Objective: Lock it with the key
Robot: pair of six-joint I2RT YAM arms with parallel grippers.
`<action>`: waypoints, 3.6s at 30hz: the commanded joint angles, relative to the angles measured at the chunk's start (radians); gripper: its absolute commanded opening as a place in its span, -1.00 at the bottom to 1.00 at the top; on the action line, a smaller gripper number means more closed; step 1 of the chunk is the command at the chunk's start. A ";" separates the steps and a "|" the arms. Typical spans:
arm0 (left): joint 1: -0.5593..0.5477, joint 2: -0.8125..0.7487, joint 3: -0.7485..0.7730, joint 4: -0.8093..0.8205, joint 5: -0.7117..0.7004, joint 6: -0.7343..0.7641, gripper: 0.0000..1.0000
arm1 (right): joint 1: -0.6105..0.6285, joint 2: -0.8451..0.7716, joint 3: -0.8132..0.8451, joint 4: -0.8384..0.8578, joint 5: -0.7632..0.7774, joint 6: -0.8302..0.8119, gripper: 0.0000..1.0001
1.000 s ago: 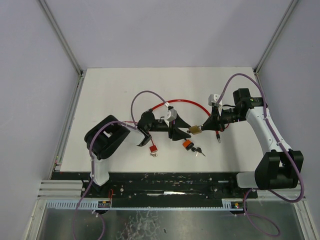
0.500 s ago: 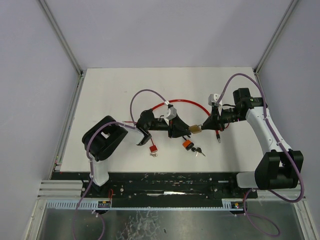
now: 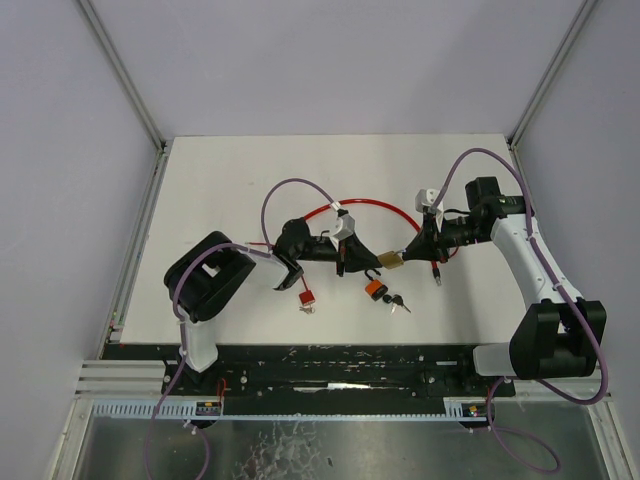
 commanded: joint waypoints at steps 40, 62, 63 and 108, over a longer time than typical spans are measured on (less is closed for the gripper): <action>0.034 -0.045 0.017 -0.026 0.009 -0.035 -0.52 | -0.003 -0.030 0.012 0.002 -0.067 0.004 -1.00; 0.016 -0.001 0.082 -0.121 0.090 -0.009 -0.54 | -0.002 -0.032 0.012 0.002 -0.070 0.004 -1.00; 0.015 0.001 0.086 -0.141 0.093 0.001 -0.54 | -0.002 -0.032 0.012 0.002 -0.071 0.002 -1.00; -0.011 -0.008 -0.019 0.092 -0.047 0.036 -1.00 | 0.003 0.062 -0.022 0.098 -0.119 0.164 -0.39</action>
